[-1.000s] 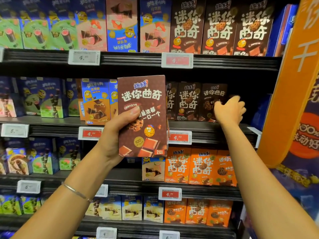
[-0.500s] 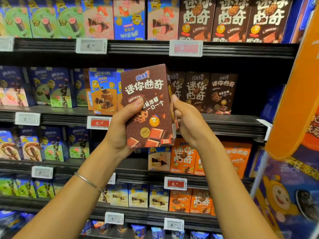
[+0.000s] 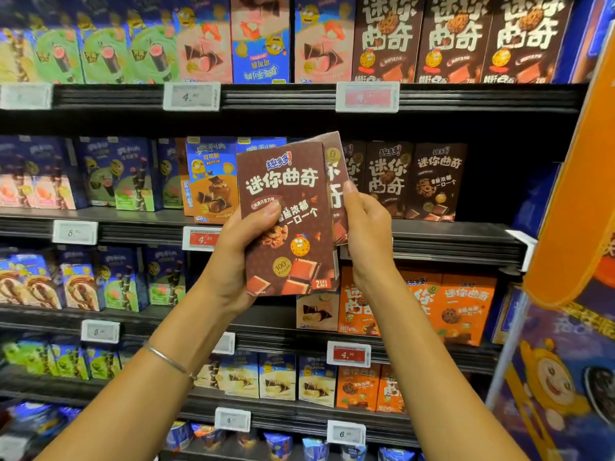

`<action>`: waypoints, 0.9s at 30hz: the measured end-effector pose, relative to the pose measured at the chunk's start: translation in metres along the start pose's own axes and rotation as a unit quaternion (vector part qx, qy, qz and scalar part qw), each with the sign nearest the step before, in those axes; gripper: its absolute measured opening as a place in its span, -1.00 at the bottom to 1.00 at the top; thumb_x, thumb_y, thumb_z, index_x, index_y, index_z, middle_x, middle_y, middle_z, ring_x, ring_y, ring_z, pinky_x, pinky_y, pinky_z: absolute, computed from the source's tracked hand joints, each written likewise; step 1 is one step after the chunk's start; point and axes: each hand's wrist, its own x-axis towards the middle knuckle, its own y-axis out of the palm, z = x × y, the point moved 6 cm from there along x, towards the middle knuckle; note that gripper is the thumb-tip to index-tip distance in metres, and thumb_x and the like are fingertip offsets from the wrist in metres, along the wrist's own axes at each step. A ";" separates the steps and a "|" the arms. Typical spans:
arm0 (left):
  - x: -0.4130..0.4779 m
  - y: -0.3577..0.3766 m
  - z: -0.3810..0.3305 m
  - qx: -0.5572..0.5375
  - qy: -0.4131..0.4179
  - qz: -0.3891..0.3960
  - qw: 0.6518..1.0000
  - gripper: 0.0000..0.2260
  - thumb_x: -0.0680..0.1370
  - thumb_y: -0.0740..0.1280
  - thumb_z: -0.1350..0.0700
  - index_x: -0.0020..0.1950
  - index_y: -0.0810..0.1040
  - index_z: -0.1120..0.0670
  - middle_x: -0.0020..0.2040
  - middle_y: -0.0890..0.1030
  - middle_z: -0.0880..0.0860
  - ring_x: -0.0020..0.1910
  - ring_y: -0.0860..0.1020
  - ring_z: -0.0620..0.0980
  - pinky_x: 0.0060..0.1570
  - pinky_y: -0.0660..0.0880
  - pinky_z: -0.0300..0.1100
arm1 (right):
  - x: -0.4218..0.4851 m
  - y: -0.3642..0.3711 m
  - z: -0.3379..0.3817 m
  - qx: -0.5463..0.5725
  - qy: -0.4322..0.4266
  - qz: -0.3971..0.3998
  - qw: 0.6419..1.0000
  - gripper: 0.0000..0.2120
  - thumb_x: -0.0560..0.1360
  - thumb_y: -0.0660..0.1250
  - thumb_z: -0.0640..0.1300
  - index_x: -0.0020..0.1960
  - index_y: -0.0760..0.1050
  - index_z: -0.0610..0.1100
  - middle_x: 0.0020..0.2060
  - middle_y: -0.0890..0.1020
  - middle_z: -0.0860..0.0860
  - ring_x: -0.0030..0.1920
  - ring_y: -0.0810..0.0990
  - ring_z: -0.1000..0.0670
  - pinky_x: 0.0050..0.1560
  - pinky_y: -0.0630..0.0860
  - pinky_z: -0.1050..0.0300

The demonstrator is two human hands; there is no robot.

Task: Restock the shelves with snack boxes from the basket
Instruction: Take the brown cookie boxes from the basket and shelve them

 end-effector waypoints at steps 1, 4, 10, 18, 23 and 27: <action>-0.001 -0.002 -0.001 0.004 -0.001 -0.003 1.000 -0.46 0.35 0.54 0.00 0.30 0.60 0.11 0.08 0.76 0.11 0.02 0.75 0.10 -0.03 0.71 0.05 | 0.002 -0.002 -0.003 0.002 0.000 -0.013 1.000 -0.55 0.65 0.21 0.16 0.11 0.55 -0.24 0.00 0.71 -0.14 0.00 0.71 -0.05 -0.12 0.59 0.17; -0.003 -0.008 -0.004 0.014 0.003 -0.012 1.000 -0.44 0.37 0.54 0.03 0.34 0.58 0.14 0.07 0.76 0.11 -0.01 0.76 0.09 -0.07 0.70 0.01 | 0.011 -0.012 -0.010 0.028 0.031 -0.038 0.998 -0.53 0.64 0.17 0.22 0.14 0.55 -0.18 -0.01 0.73 -0.07 -0.04 0.71 0.02 -0.04 0.57 0.11; -0.004 -0.021 -0.009 0.000 -0.003 -0.035 0.999 -0.61 0.47 0.41 0.10 0.28 0.59 0.13 0.01 0.77 0.09 -0.08 0.76 0.07 -0.12 0.71 -0.02 | 0.029 -0.022 -0.010 0.029 0.069 0.034 0.997 -0.61 0.56 0.37 0.14 0.21 0.51 -0.13 -0.08 0.74 0.03 -0.10 0.74 0.07 -0.18 0.60 0.15; -0.002 -0.025 -0.016 0.008 -0.004 -0.044 0.999 -0.57 0.46 0.43 0.07 0.32 0.57 0.12 0.04 0.76 0.09 -0.06 0.75 0.07 -0.05 0.72 0.02 | 0.067 -0.052 0.003 -0.114 0.029 -0.022 0.993 -0.70 0.67 0.23 0.02 0.31 0.43 -0.13 0.07 0.69 -0.02 -0.12 0.73 0.13 -0.36 0.55 0.35; 0.000 -0.027 -0.015 0.004 -0.009 -0.048 0.999 -0.57 0.46 0.44 0.06 0.33 0.58 0.11 0.06 0.75 0.09 -0.04 0.75 0.08 0.02 0.70 0.08 | 0.081 -0.050 -0.009 -0.225 0.081 0.004 0.971 -0.59 0.69 0.18 0.03 0.43 0.25 -0.18 0.21 0.60 -0.11 0.02 0.67 0.02 -0.25 0.55 0.21; 0.001 -0.027 -0.012 0.005 -0.014 -0.047 0.999 -0.60 0.46 0.44 0.06 0.29 0.60 0.11 0.04 0.76 0.09 -0.05 0.76 0.08 -0.01 0.70 0.07 | 0.087 -0.042 -0.009 -0.347 0.041 -0.011 0.937 -0.57 0.68 0.18 0.05 0.43 0.31 -0.20 0.32 0.51 -0.15 0.23 0.57 -0.12 -0.07 0.57 0.08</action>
